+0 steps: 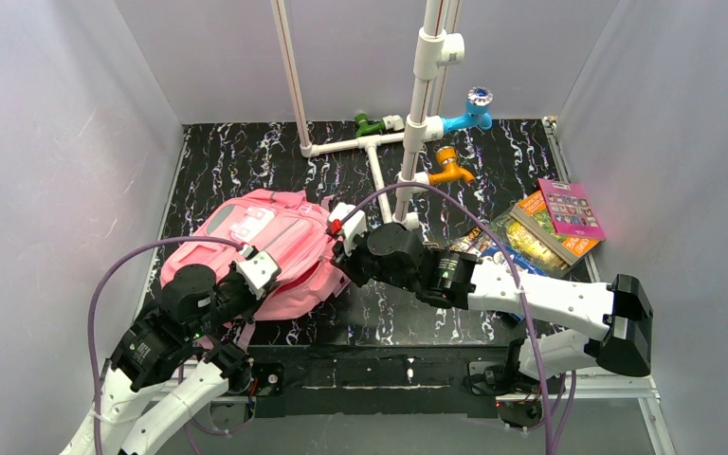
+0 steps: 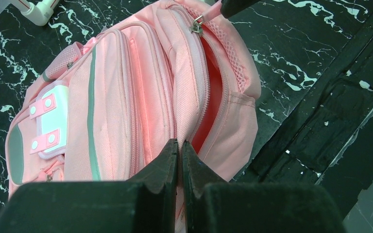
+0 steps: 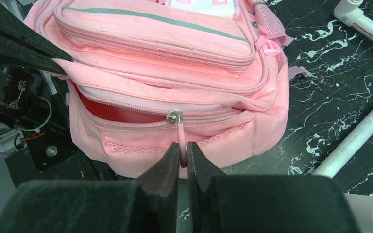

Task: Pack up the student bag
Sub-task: Unzip the student bag at the center of the board.

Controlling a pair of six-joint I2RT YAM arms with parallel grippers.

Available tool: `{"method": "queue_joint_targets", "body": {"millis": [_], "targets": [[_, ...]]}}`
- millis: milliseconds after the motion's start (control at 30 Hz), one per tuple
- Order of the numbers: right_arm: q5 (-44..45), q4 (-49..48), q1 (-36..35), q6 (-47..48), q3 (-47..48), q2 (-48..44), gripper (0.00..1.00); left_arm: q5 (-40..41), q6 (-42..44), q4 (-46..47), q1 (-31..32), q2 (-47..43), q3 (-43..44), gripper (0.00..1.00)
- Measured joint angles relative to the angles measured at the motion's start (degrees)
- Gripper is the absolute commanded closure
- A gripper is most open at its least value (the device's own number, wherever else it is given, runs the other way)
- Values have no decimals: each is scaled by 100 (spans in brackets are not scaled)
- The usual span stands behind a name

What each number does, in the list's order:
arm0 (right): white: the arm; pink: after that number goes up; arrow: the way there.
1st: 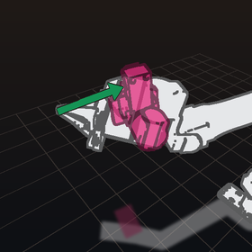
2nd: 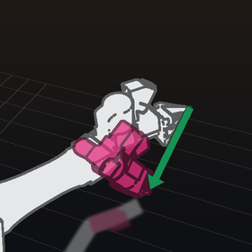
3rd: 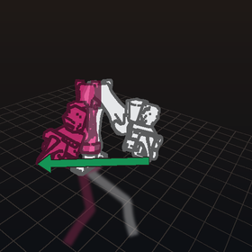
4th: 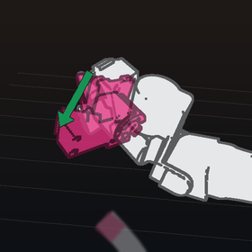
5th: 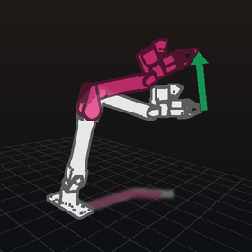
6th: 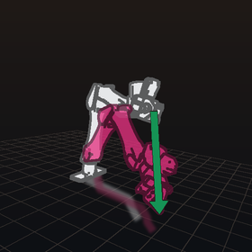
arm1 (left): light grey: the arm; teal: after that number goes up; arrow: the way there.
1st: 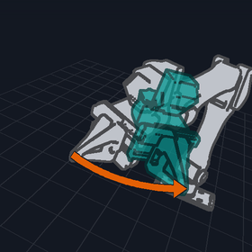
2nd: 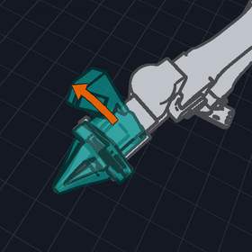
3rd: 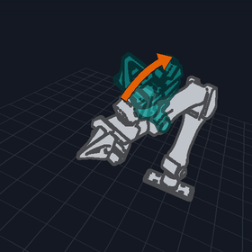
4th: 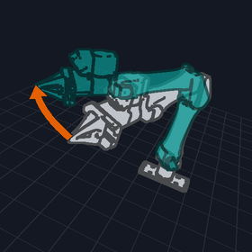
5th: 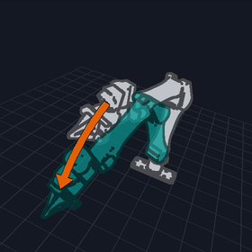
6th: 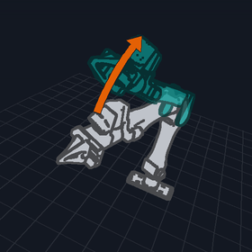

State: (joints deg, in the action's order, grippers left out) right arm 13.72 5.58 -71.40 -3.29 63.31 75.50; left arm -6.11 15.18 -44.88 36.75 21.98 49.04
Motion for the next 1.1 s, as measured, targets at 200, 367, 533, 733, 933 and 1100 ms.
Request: {"method": "queue_joint_targets", "body": {"millis": [200,367,533,733,933,1100], "targets": [[-138,-280,42,-92,-42,133,79,2,4,-46,-17,9,11,100],[-282,-468,85,-157,-120,203,75,0,0,-146,-20,13,11,100],[-494,-577,90,-254,-269,258,71,2,-13,-203,-20,13,11,100],[-708,-575,90,-275,-348,374,65,13,-22,-216,-20,15,26,100],[-815,-577,90,-297,-413,476,53,28,-39,-229,-20,22,42,100],[-772,-579,90,-223,-411,525,94,28,-39,-236,-20,26,42,100]]}}
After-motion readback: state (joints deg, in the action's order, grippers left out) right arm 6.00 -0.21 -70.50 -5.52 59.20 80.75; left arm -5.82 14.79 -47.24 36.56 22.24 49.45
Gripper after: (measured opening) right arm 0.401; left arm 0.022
